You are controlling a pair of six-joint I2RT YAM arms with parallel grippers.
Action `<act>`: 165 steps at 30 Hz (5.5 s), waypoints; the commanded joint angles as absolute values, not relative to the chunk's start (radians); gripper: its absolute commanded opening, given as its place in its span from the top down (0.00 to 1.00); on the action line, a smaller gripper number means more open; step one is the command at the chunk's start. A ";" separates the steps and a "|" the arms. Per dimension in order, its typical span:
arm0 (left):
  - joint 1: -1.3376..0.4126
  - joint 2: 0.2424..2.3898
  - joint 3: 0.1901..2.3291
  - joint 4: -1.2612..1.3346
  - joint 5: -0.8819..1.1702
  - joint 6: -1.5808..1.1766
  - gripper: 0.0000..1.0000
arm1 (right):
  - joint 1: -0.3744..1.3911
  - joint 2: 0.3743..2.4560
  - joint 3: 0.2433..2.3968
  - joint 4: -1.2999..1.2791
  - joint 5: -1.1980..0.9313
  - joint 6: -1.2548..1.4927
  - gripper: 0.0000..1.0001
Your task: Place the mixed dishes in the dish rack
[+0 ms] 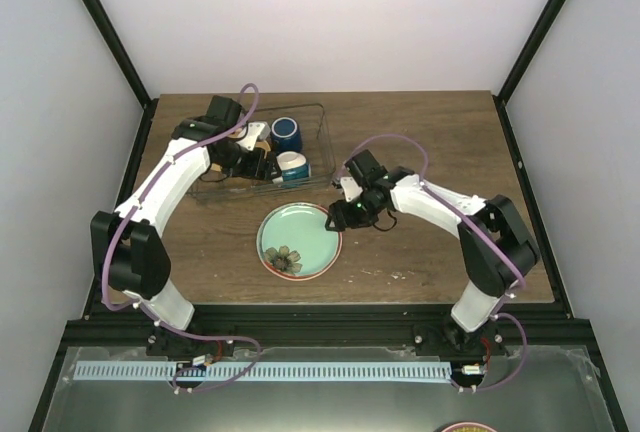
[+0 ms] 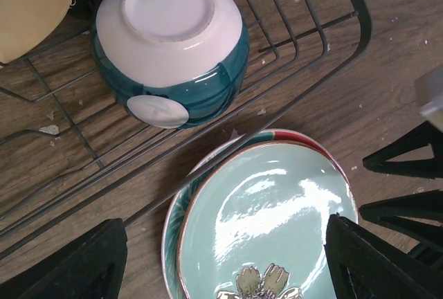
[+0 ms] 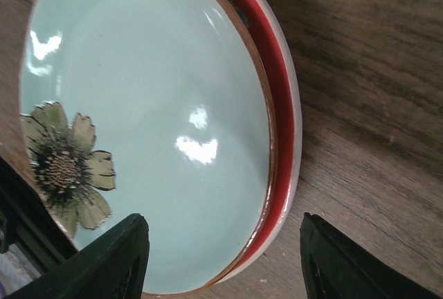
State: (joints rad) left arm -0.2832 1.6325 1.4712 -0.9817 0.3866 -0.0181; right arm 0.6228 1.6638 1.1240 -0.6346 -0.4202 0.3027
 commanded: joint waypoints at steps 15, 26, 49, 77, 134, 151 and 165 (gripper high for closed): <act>-0.288 1.589 1.457 -0.976 0.347 -0.001 0.21 | 0.649 1.748 1.099 -0.575 -0.438 0.231 0.44; -0.288 1.595 1.452 -0.976 0.354 0.000 0.21 | 0.662 1.730 1.159 -0.671 -0.362 0.218 0.44; -0.288 1.594 1.439 -0.971 0.356 0.002 0.20 | 0.696 1.796 1.161 -0.633 -0.426 0.224 0.43; -0.288 1.577 1.379 -0.977 0.353 -0.006 0.20 | 0.696 1.876 1.080 -0.577 -0.450 0.237 0.99; -0.288 1.489 0.847 -0.415 0.670 -0.022 0.25 | 0.604 1.449 0.878 -0.135 -0.443 0.053 0.99; -0.286 1.557 0.819 -0.360 0.828 0.037 0.70 | 0.526 1.488 0.853 -0.058 -0.588 0.036 0.99; -0.284 1.437 0.831 -0.398 0.872 0.051 1.00 | 0.515 1.677 0.944 -0.042 -0.741 -0.008 0.99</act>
